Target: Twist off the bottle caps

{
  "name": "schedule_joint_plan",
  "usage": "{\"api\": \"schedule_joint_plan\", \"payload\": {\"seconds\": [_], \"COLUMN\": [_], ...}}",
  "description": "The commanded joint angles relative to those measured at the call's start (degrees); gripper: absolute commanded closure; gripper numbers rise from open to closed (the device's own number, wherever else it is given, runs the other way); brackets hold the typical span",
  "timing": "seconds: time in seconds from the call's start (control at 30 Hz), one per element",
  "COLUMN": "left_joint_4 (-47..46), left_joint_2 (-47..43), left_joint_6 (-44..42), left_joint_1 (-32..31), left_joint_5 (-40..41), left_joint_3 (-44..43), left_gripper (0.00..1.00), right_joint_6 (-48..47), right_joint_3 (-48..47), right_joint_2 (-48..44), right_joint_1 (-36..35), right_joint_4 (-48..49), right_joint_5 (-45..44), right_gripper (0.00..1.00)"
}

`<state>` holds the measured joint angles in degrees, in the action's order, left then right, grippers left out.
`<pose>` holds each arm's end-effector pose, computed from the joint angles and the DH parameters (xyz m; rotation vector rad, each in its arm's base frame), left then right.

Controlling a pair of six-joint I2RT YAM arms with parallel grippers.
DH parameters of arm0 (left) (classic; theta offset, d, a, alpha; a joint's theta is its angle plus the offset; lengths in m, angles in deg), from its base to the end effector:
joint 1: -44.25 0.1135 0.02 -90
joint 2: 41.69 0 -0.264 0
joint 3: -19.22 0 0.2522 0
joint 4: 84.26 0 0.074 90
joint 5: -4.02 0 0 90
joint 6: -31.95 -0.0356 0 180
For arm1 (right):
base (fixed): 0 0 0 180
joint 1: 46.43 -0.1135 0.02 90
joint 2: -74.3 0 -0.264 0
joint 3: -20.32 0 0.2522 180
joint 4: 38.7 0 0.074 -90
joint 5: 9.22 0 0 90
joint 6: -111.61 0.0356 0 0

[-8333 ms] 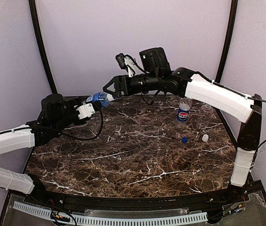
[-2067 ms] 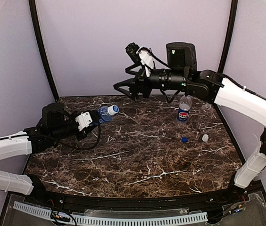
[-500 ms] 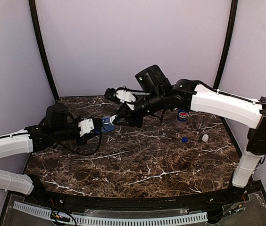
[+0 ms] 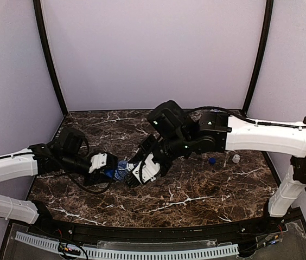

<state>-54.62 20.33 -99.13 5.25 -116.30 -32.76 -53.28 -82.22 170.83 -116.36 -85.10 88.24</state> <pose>0.1636 -0.1556 0.2358 1.6261 1.5009 -0.5760 0.1275 0.3623 0.3314 -2.1841 0.6207 0.1024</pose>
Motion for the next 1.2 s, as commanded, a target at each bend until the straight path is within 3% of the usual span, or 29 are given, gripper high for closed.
{"api": "schedule_joint_plan", "payload": {"seconds": [0.0, 0.23, 0.57, 0.77, 0.97, 1.07, 1.17], "left_joint_4": [-1.3, -1.8, -2.9, -4.7, -7.3, -11.0, -16.1], "left_joint_2": [-1.6, -2.1, -2.5, -3.4, -3.5, -3.9, -5.0], "left_joint_6": [2.0, 1.5, 1.4, 3.6, 4.8, 6.7, 10.6], "left_joint_1": [-0.5, -0.5, -0.5, -0.5, -0.5, -0.4, -0.4], "left_joint_5": [-4.5, -4.0, -2.8, -1.3, -0.1, 2.1, 8.5], "left_joint_3": [-2.2, -1.2, -0.6, 0.6, 1.0, 1.9, 3.4], "left_gripper": [0.79, 0.79, 0.80, 0.81, 0.82, 0.83, 0.83], "right_joint_6": [-15.6, -24.5, -23.4, -11.3, -3.1, 12.7, 37.0], "right_joint_3": [2.3, 10.4, 13.9, 18.5, 23.1, 21.0, 13.3], "right_joint_2": [0.3, -3.1, -5.3, -13.2, -17.2, -17.4, -15.1], "right_joint_1": [-1.8, -2.3, -2.2, -0.2, 0.7, 3.1, 9.9], "right_joint_4": [7.2, 21.2, 27.9, 32.2, 35.6, 36.2, 27.0], "right_joint_5": [-8.9, -13.4, -12.0, -4.3, -4.4, -5.4, -7.2], "right_gripper": [1.00, 1.00, 1.00, 1.00, 1.00, 1.00, 1.00]}}
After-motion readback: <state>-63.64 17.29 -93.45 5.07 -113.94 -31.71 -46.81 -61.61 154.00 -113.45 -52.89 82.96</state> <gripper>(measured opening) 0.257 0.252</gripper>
